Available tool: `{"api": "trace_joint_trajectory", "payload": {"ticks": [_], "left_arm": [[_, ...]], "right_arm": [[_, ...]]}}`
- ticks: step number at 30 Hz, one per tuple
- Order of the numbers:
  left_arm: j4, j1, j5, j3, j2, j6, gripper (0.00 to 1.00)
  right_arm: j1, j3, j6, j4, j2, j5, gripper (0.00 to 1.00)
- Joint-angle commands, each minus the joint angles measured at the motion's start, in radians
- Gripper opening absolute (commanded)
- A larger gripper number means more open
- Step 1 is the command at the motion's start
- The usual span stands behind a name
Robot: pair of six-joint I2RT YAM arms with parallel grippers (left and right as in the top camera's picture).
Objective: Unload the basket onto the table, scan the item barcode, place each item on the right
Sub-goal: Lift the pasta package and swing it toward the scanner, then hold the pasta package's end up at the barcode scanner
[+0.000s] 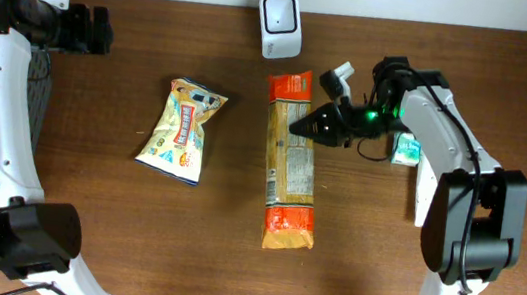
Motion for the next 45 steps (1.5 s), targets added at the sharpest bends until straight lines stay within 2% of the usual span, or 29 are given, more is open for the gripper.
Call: {"api": "trace_joint_trajectory", "payload": {"ticks": [1, 4, 7, 10, 12, 13, 19, 22, 23, 26, 38, 39, 42, 44, 45], "left_arm": [[0.001, 0.0, 0.0, 0.008, -0.004, -0.009, 0.99], [0.002, 0.0, 0.0, 0.008, -0.004, -0.009, 0.99], [0.001, 0.0, 0.0, 0.008, -0.004, -0.009, 0.99], [0.002, 0.0, 0.0, 0.008, -0.004, -0.009, 0.99], [0.001, 0.0, 0.0, 0.008, -0.004, -0.009, 0.99], [0.001, 0.0, 0.0, 0.008, -0.004, -0.009, 0.99], [0.001, 0.0, 0.0, 0.008, -0.004, -0.009, 0.99], [0.001, 0.0, 0.0, 0.008, -0.004, -0.009, 0.99], [0.001, 0.001, 0.0, 0.008, -0.004, -0.009, 0.99], [0.001, 0.0, 0.0, 0.008, -0.004, -0.009, 0.99], [0.002, 0.0, 0.0, 0.008, -0.004, -0.009, 0.99], [0.002, 0.0, 0.0, 0.008, -0.004, -0.009, 0.99], [0.001, 0.0, 0.0, 0.008, -0.004, -0.009, 0.99], [0.001, 0.0, 0.0, 0.008, -0.004, -0.009, 0.99], [0.001, 0.0, 0.0, 0.008, -0.004, -0.009, 0.99]], "right_arm": [[0.051, 0.131, 0.121, -0.021, -0.057, 0.294, 0.04], [0.132, 0.303, 0.169, -0.031, -0.057, 0.659, 0.04], [0.248, 0.451, 0.146, 0.041, -0.057, 1.154, 0.04], [0.349, 0.453, -0.012, 0.285, -0.045, 1.528, 0.04], [0.405, 0.453, -0.263, 0.533, -0.012, 1.727, 0.04], [0.418, 0.453, -0.37, 0.662, 0.012, 1.785, 0.04], [0.416, 0.453, -0.772, 1.134, 0.203, 1.78, 0.04], [0.404, 0.453, -1.074, 1.423, 0.369, 1.767, 0.04], [0.404, 0.453, -1.096, 1.461, 0.393, 1.729, 0.04], [0.405, 0.452, -1.096, 1.464, 0.397, 1.658, 0.04], [0.406, 0.452, -1.087, 1.447, 0.377, 1.683, 0.04], [0.406, 0.452, -1.049, 1.421, 0.358, 1.682, 0.04], [0.391, 0.452, -0.795, 1.225, 0.259, 1.65, 0.04], [0.383, 0.452, -0.659, 1.078, 0.168, 1.646, 0.04], [0.384, 0.452, -0.564, 0.945, 0.085, 1.645, 0.04]]}}
